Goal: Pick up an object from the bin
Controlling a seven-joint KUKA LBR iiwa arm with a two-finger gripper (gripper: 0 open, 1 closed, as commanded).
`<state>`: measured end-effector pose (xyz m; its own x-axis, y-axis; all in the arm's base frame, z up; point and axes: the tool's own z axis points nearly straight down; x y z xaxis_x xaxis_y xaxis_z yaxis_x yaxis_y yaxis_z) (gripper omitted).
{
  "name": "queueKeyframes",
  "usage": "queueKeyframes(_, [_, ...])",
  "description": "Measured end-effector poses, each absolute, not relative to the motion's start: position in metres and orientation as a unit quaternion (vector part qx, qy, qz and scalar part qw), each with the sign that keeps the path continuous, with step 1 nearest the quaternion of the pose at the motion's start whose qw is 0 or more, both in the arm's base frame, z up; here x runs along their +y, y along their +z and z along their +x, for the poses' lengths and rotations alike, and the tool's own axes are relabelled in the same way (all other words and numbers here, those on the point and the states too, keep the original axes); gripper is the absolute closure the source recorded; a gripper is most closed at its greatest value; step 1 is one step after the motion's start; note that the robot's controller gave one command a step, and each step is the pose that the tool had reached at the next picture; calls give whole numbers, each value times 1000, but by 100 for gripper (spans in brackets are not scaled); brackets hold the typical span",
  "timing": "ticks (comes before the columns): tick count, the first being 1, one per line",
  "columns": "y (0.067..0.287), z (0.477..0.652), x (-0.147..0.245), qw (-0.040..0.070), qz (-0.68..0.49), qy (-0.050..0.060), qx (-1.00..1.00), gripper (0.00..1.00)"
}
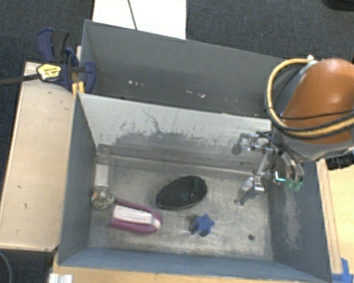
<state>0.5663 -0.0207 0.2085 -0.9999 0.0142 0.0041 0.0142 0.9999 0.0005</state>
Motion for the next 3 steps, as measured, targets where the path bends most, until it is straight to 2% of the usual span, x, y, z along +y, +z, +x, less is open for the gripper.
queueKeyframes(1, [135, 582, 28, 2, -6, -2, -1000, 0])
queueKeyframes(2, [71, 537, 74, 0, -275, -1, -961, 0])
queueKeyframes(3, [72, 537, 75, 1, -273, -1, -962, 100])
